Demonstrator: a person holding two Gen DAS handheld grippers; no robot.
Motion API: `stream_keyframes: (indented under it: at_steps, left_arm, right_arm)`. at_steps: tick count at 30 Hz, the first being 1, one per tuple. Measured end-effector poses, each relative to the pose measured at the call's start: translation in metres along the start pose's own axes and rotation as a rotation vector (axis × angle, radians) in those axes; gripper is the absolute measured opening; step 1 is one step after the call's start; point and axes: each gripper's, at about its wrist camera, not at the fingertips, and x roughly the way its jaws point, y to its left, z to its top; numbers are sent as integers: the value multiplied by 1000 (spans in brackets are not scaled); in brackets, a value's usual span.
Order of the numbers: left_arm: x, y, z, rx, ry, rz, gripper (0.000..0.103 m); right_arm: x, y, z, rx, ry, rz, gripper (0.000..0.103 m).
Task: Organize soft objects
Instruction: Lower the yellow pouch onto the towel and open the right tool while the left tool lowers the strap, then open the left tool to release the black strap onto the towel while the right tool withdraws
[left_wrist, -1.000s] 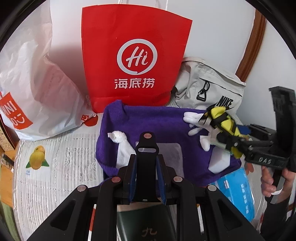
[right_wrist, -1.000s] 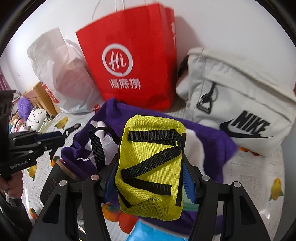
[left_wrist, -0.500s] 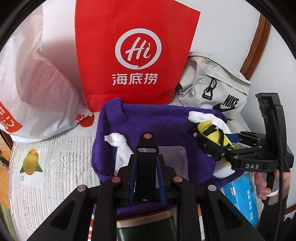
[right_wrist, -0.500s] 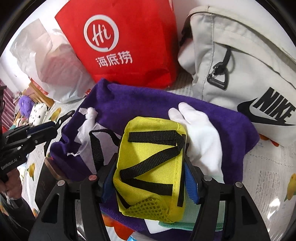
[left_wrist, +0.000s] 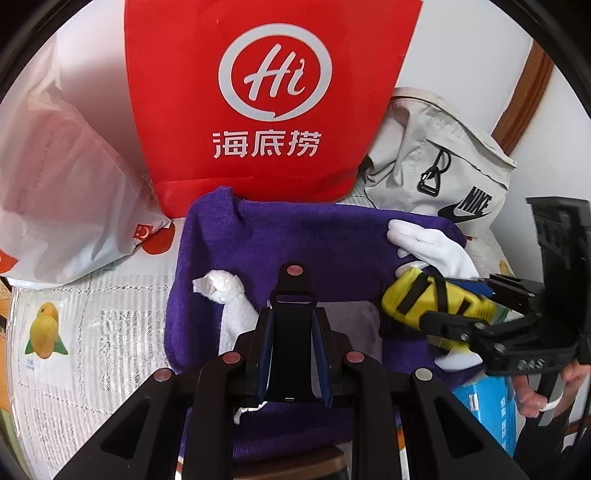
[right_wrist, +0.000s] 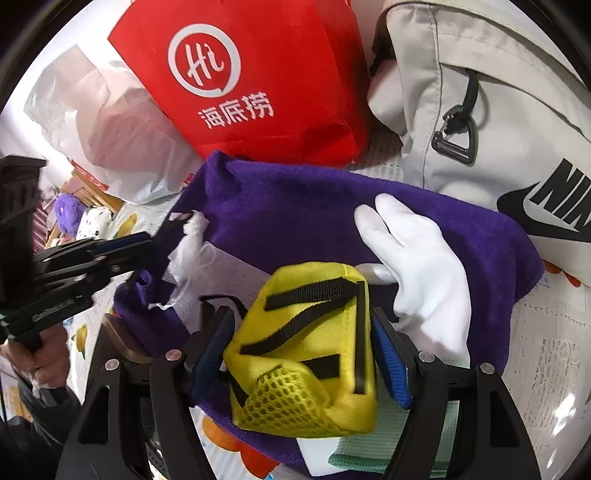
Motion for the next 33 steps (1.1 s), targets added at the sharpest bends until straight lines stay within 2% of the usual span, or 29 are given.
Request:
stream_keyframes:
  at_steps: [2, 12, 22, 23, 25, 26, 33]
  left_arm:
    - [5, -1, 3, 3, 5, 8, 20]
    - [31, -3, 13, 9, 55, 41, 21]
    - [49, 0, 13, -8, 94, 69, 21]
    - [49, 0, 13, -8, 92, 67, 23]
    - [48, 0, 13, -12, 104, 73, 36]
    - [47, 1, 13, -19, 109, 81, 46]
    - [20, 5, 7, -26, 67, 85, 48]
  right_arm:
    - [-1, 1, 1, 0, -8, 13, 79]
    - [-27, -11, 4, 46, -97, 56, 79]
    - [-35, -5, 3, -4, -117, 4, 79]
    - [-33, -4, 4, -4, -117, 3, 79]
    - [-32, -4, 4, -1, -110, 6, 79]
    - [-31, -4, 3, 2, -103, 6, 79]
    - [-32, -6, 1, 45, -96, 2, 79]
